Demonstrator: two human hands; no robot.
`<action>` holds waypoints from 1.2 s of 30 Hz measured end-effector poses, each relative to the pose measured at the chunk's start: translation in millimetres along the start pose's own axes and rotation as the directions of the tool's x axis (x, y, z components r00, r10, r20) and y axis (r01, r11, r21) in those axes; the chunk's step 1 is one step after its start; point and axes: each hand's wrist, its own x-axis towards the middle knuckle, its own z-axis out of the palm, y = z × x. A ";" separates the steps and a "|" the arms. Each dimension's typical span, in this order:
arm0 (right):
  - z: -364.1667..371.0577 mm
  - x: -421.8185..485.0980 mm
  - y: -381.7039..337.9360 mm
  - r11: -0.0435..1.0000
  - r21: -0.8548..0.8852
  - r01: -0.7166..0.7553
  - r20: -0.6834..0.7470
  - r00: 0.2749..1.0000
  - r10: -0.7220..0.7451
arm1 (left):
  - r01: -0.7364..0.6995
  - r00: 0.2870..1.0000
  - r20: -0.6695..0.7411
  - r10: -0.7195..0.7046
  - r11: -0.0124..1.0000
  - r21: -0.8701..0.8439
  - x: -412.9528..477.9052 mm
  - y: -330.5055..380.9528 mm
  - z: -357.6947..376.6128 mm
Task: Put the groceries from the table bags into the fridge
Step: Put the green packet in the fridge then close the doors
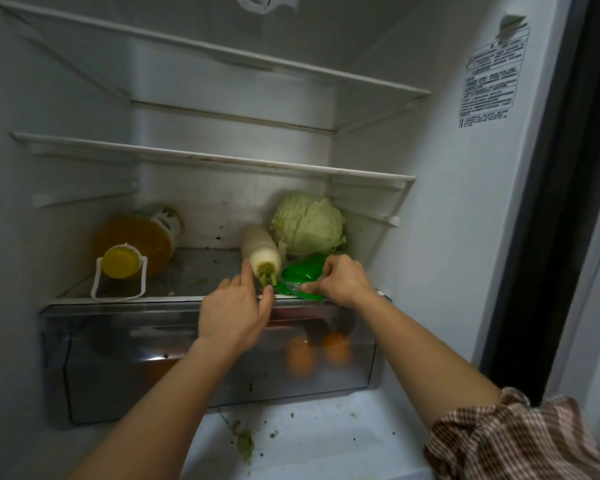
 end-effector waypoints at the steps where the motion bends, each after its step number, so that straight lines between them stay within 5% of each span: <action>1: 1.2 -1.1 -1.7 1.000 0.010 -0.017 0.002 1.000 0.017 | 0.014 1.000 0.013 -0.014 1.000 -0.004 0.1 0.4 -0.5; 8: 0.5 -3.6 -8.7 0.994 0.065 -0.091 0.056 0.995 0.087 | 0.032 0.991 0.130 -0.028 0.999 -0.024 -0.7 0.6 -9.2; 14: -6.1 -31.4 -6.1 1.000 0.026 0.010 -0.081 0.997 -0.008 | 0.080 0.965 0.258 -0.051 0.992 -0.102 -3.4 2.9 -23.1; 20: -28.4 -93.2 -5.0 0.985 -0.047 0.165 -0.146 0.975 -0.170 | 0.084 0.981 0.187 -0.051 0.981 -0.172 -44.7 18.1 -65.6; 30: -82.2 -267.3 40.5 0.960 -0.088 0.265 -0.128 0.953 -0.275 | 0.067 0.997 0.034 -0.063 0.986 -0.154 -204.7 60.1 -152.3; 36: -120.9 -374.1 115.8 0.951 -0.234 0.204 -0.164 0.955 -0.245 | 0.226 0.964 0.120 -0.237 0.969 0.101 -326.0 53.0 -192.8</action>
